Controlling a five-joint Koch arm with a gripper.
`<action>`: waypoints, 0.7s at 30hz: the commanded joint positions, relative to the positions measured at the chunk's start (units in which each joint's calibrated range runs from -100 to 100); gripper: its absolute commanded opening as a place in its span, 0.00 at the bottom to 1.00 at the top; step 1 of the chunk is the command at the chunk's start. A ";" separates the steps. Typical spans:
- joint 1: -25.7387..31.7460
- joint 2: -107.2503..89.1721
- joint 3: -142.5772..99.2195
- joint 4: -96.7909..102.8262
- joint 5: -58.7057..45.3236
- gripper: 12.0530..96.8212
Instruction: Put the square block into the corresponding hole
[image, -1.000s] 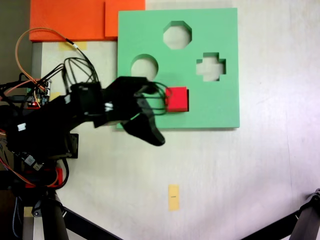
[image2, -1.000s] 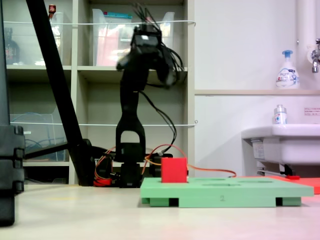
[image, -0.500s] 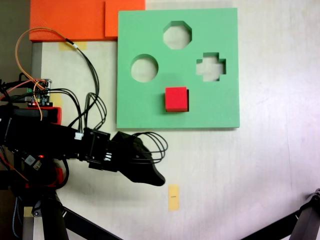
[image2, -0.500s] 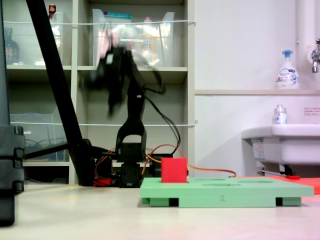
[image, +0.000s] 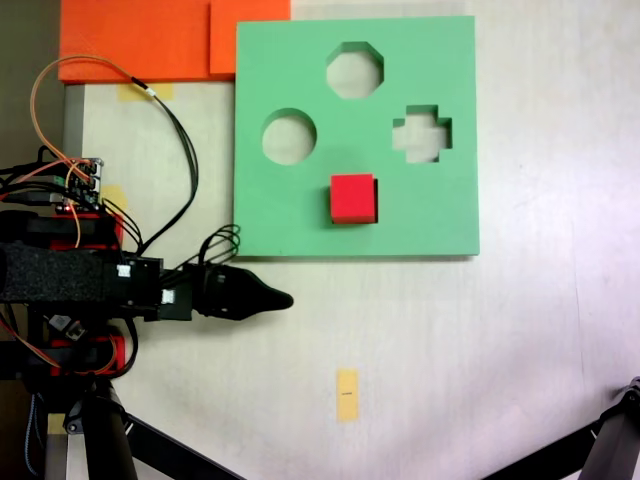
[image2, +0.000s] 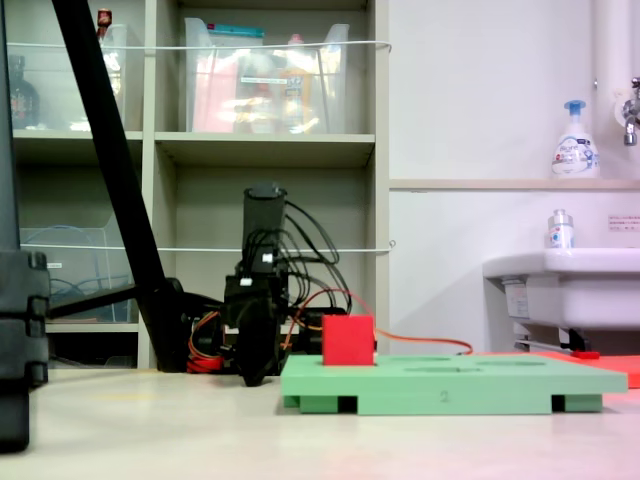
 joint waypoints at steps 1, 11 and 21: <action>0.54 -0.68 -1.96 2.31 -2.88 0.45; -0.49 -0.68 -1.96 -7.90 -3.57 0.44; -0.59 -0.68 -1.96 -9.06 -3.52 0.44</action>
